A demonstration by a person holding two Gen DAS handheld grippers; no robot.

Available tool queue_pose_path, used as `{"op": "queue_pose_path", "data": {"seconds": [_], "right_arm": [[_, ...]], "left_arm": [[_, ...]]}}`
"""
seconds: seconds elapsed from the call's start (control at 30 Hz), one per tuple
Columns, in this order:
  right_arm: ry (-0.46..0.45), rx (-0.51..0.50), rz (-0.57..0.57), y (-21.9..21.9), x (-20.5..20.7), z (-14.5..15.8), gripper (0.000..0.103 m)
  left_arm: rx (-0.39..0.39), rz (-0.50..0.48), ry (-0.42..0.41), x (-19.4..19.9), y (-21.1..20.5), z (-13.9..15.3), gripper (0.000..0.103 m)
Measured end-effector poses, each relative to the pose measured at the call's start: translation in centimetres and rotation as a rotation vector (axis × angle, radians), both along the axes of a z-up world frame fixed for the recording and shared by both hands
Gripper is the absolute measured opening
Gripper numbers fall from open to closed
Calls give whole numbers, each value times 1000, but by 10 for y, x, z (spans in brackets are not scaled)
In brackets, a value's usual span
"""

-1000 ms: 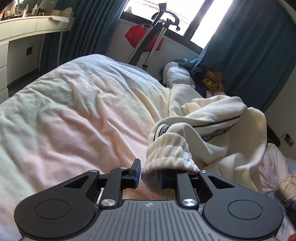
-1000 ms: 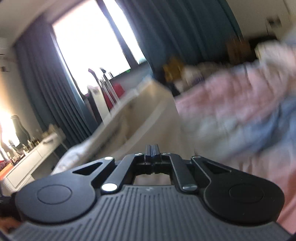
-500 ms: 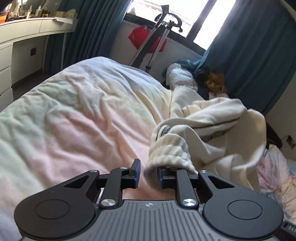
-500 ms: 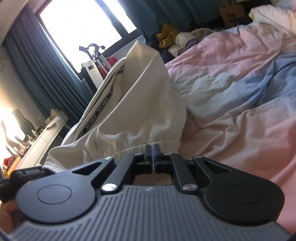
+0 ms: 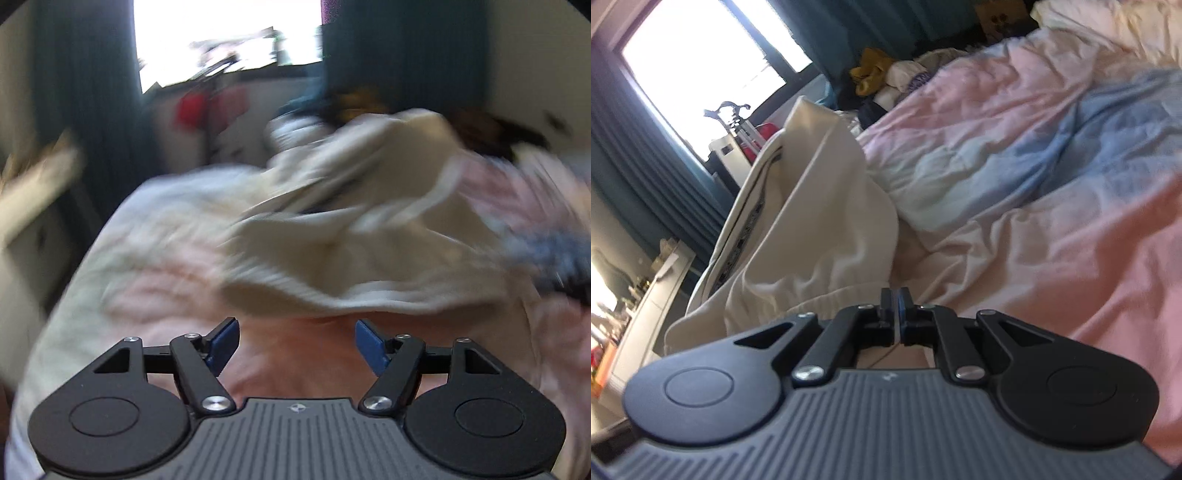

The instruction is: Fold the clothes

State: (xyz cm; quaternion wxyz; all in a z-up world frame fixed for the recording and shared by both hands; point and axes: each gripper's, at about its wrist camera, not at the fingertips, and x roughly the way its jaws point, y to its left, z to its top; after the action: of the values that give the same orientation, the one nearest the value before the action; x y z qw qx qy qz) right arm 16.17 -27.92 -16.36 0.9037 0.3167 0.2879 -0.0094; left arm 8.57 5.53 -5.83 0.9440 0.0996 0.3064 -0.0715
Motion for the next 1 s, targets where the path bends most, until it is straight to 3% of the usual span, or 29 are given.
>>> {"op": "queue_pose_path", "data": {"seconds": [0.1, 0.3, 0.43, 0.47, 0.53, 0.7, 0.8, 0.83, 0.9, 0.93, 0.97, 1.0], "right_arm": [[29, -37, 2, 1, 6, -2, 9], [55, 65, -3, -16, 13, -10, 9], [40, 175, -21, -34, 18, -14, 9], [32, 199, -18, -38, 19, -15, 9], [26, 212, -22, -41, 21, -16, 9], [-18, 146, 35, -29, 27, -7, 9], [-96, -39, 103, -2, 26, 14, 10], [-125, -108, 130, 9, 25, 21, 14], [-167, -159, 192, 27, 24, 26, 36], [-186, -171, 223, 35, 24, 27, 57], [-200, -173, 247, 42, 24, 28, 72], [-210, -160, 259, 46, 25, 27, 74]], "left_arm": [[128, -160, -38, 2, -45, -10, 72], [362, -370, -49, 14, -107, -48, 72], [413, -394, -72, 30, -124, -63, 70], [368, -386, -77, 34, -121, -60, 67], [278, -370, -88, 43, -116, -53, 48], [10, -284, -143, 60, -94, -22, 18], [-163, -270, -168, 67, -77, 0, 18], [-206, -268, -174, 69, -72, 5, 17], [-270, -260, -176, 73, -60, 11, 14], [-300, -256, -178, 74, -54, 12, 14], [-320, -254, -181, 75, -48, 15, 14], [-342, -255, -187, 75, -43, 16, 13]]}}
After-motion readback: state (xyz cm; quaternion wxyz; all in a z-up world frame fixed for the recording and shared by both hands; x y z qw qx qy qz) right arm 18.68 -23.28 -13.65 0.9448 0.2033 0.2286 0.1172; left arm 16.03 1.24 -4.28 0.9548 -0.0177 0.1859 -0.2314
